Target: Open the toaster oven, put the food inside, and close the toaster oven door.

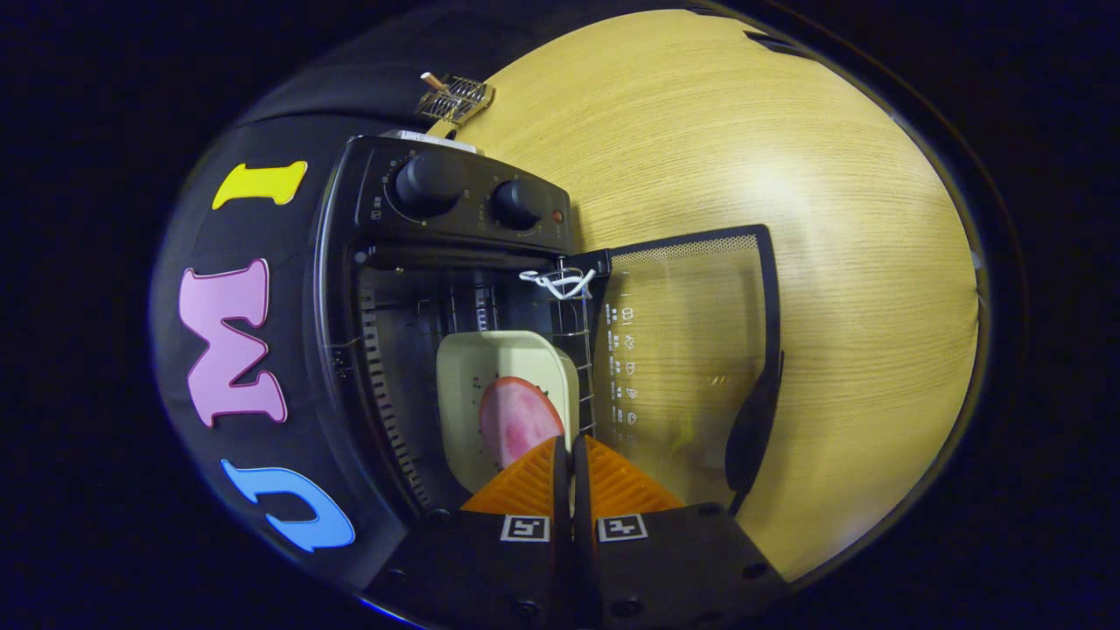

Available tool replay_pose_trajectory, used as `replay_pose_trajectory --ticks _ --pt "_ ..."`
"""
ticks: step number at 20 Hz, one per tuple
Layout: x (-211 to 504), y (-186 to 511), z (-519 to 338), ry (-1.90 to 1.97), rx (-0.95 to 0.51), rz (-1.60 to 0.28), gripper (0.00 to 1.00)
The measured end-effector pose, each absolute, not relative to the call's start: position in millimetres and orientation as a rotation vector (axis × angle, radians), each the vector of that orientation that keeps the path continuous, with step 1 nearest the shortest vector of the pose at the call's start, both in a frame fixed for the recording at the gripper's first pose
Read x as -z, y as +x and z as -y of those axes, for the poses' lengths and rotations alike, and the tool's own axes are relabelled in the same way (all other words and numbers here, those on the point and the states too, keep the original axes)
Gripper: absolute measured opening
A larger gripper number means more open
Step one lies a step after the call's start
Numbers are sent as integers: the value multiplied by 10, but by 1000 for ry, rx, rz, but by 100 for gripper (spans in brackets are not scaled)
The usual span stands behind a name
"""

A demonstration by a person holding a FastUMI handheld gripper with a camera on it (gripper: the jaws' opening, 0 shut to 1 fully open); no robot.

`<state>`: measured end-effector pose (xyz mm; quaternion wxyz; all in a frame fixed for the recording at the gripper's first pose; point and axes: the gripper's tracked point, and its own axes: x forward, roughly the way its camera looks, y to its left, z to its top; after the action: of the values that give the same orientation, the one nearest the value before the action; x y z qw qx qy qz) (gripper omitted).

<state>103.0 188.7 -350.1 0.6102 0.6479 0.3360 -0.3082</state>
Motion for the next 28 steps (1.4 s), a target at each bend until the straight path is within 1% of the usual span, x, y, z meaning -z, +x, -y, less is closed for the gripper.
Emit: replay_pose_trajectory --ticks 4,7,9,11,12,13,14,15,16,17,18,19,20,21,22,26,28 --pt "3535 1074 -1938 1496 724 -781 6" --pt "3571 1093 -1964 1510 708 -792 11" --pt "3572 1068 -1989 1544 722 -814 10" --pt "3526 1094 -2020 1575 695 -823 10" --pt "3475 1109 -2019 1589 673 -819 12" --pt "3426 1114 -2018 1601 656 -812 29" --pt "3370 1107 -2029 1616 635 -812 32" --pt "3321 1105 -2051 1628 609 -815 42" --pt "3276 1084 -2068 1638 582 -822 48" --pt "3230 1054 -2062 1638 555 -828 57" --pt "3198 1020 -2048 1623 528 -834 61" --pt "3145 992 -2061 1603 478 -844 74" --pt "3081 941 -2064 1559 411 -854 82" --pt "3052 866 -2077 1491 347 -875 97" --pt "3029 776 -2023 1423 310 -884 99" --pt "2876 599 -1825 1268 170 -838 99" --pt "2902 538 -1695 1153 123 -810 98"
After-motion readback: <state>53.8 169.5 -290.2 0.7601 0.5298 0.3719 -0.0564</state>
